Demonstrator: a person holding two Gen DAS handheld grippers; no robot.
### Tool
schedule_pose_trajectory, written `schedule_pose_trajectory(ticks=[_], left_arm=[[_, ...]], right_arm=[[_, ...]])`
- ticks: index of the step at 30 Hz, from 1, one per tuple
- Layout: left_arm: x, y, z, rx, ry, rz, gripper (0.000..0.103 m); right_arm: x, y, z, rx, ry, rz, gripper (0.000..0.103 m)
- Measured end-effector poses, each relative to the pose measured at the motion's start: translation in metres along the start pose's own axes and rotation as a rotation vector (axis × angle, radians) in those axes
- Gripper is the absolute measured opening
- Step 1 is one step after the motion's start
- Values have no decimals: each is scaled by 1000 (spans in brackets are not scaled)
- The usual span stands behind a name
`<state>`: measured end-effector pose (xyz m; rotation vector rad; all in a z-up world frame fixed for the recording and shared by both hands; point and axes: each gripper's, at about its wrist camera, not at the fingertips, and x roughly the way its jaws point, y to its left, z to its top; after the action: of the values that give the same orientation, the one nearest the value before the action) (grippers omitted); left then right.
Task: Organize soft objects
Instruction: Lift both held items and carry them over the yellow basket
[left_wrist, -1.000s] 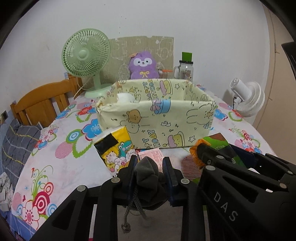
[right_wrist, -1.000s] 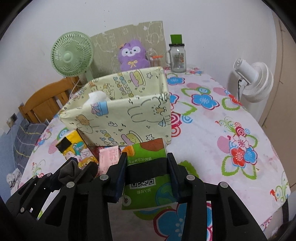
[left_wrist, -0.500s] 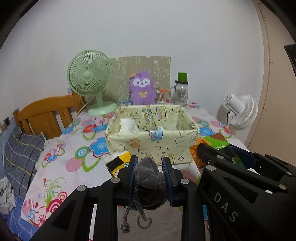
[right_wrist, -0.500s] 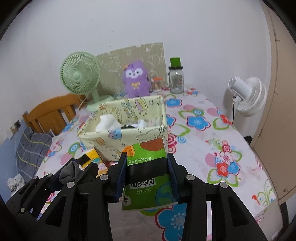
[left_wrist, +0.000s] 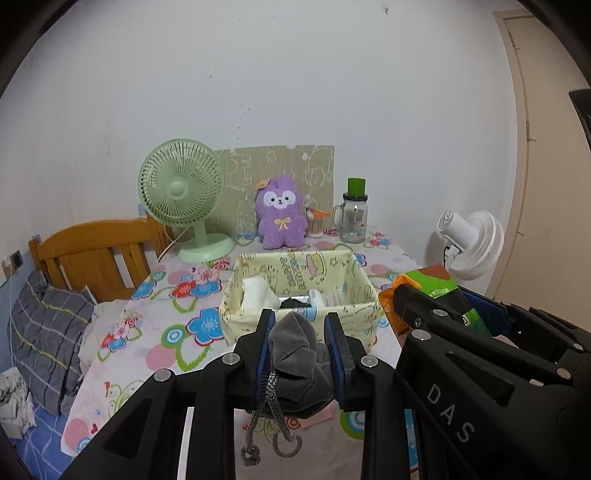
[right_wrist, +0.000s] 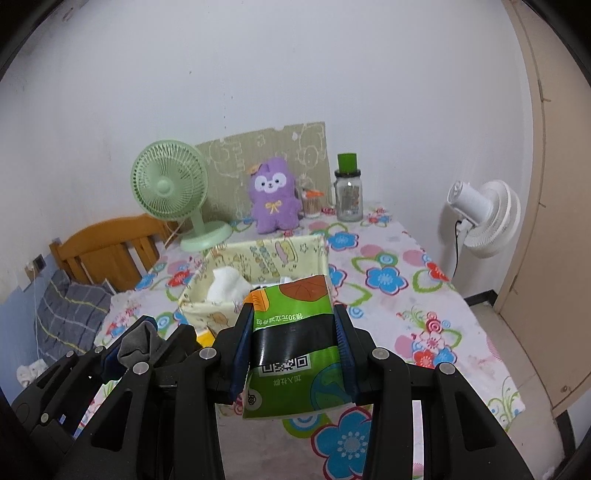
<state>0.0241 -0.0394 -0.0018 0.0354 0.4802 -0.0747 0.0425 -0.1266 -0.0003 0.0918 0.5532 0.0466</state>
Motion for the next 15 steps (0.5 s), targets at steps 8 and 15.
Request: schedule_pose_trajectory(ticks=[8,15], left_arm=[[0,-1,15,2,-11,-9,26],[10,-2,28,0,-20,-9,26]], right_arm=[[-4,0,15,4,-21,5,44],[6,-3,29,8,-26,13,44]])
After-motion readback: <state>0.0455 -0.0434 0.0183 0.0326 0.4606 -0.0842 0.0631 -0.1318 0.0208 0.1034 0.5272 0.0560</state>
